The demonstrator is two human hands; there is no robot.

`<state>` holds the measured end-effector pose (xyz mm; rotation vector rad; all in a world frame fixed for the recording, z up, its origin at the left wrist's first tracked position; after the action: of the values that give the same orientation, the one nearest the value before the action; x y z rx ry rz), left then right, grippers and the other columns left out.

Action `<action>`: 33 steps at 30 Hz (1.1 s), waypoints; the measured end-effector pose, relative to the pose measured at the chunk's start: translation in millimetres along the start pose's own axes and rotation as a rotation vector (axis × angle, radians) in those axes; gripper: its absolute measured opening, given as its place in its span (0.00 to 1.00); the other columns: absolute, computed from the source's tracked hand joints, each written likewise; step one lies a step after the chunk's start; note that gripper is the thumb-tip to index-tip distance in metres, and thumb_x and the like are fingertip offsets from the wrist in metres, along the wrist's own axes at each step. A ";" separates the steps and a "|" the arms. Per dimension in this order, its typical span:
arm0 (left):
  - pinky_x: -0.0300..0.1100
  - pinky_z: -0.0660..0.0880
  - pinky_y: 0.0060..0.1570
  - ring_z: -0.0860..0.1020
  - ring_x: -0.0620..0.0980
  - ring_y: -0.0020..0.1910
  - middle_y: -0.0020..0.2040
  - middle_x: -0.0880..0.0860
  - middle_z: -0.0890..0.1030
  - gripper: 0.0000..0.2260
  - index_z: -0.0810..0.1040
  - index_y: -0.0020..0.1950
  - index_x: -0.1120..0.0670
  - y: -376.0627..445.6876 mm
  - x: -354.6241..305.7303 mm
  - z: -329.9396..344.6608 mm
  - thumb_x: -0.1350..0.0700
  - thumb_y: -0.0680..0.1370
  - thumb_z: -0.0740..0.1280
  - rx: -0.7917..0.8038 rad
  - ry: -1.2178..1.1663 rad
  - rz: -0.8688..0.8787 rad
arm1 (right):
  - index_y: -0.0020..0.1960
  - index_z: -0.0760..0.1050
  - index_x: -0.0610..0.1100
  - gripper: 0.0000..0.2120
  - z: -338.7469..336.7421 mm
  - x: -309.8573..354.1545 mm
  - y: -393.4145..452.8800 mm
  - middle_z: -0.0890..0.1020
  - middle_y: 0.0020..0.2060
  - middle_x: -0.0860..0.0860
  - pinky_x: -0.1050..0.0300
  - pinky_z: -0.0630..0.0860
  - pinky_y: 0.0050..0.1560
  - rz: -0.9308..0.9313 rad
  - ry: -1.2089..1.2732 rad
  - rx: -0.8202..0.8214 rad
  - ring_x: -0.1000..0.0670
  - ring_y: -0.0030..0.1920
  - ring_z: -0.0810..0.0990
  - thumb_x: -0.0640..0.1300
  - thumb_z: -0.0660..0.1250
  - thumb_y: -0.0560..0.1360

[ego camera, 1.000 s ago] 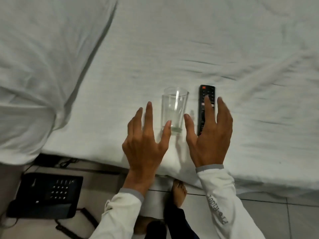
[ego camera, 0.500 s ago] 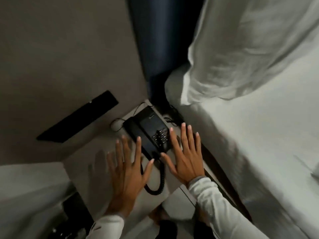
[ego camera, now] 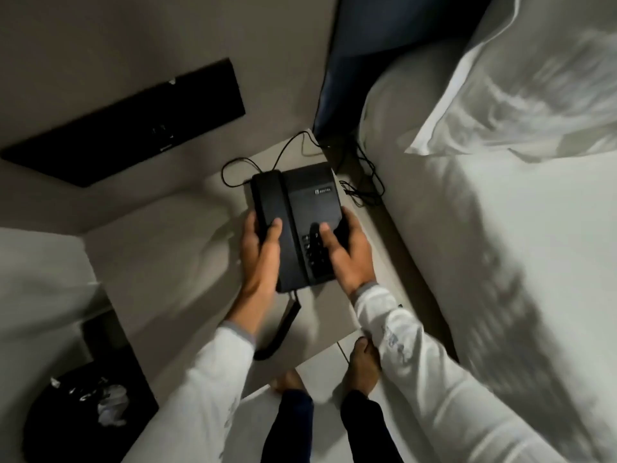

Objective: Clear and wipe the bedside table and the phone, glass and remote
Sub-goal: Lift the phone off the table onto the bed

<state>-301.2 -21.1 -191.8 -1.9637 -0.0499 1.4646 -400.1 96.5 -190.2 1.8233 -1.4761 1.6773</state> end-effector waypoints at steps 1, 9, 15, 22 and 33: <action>0.56 0.75 0.65 0.79 0.60 0.62 0.64 0.60 0.80 0.17 0.71 0.70 0.59 -8.5 -1.3 -9.2 0.62 0.81 0.64 0.026 -0.006 -0.020 | 0.75 0.67 0.41 0.25 -2.6 2.6 -16.5 0.78 0.68 0.45 0.42 0.71 0.72 0.001 0.015 0.003 0.46 0.69 0.76 0.45 0.67 0.81; 0.45 0.78 0.58 0.79 0.46 0.63 0.66 0.49 0.79 0.24 0.69 0.73 0.46 -127.6 -79.0 -36.5 0.47 0.77 0.64 0.211 0.254 0.221 | 0.73 0.72 0.53 0.22 -52.4 54.7 -151.5 0.82 0.62 0.59 0.52 0.78 0.64 -0.127 0.133 -0.289 0.57 0.64 0.81 0.52 0.66 0.80; 0.40 0.74 0.63 0.77 0.38 0.62 0.63 0.42 0.75 0.24 0.70 0.73 0.40 -178.5 -164.2 55.7 0.46 0.76 0.64 0.443 0.448 0.476 | 0.70 0.77 0.49 0.22 -145.3 81.9 -192.9 0.85 0.60 0.57 0.47 0.83 0.58 -0.153 0.314 -0.691 0.53 0.59 0.85 0.53 0.68 0.78; 0.46 0.73 0.69 0.78 0.44 0.64 0.64 0.49 0.80 0.20 0.75 0.71 0.53 -194.0 -202.7 249.1 0.50 0.79 0.66 0.847 0.562 0.698 | 0.66 0.78 0.50 0.15 -273.1 89.4 -169.1 0.86 0.53 0.60 0.62 0.82 0.53 -0.094 0.349 -0.875 0.61 0.53 0.84 0.44 0.68 0.80; 0.51 0.70 0.69 0.74 0.54 0.68 0.68 0.55 0.77 0.19 0.75 0.71 0.55 -202.5 -176.8 279.4 0.48 0.83 0.60 0.571 0.807 1.099 | 0.81 0.54 0.46 0.34 -330.3 61.5 -109.4 0.58 0.81 0.42 0.42 0.51 0.81 0.048 -0.495 -0.794 0.40 0.82 0.53 0.58 0.59 0.81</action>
<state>-535.3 199.1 25.1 -1.9460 1.8009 0.8889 -521.2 362.5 8.3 1.7591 -1.9883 0.4801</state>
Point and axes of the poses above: each hand's wrist, its own y-axis towards the middle knuckle, its own z-axis out of the palm, x = y × z, the point moved 3 cm from there along y, towards the middle knuckle
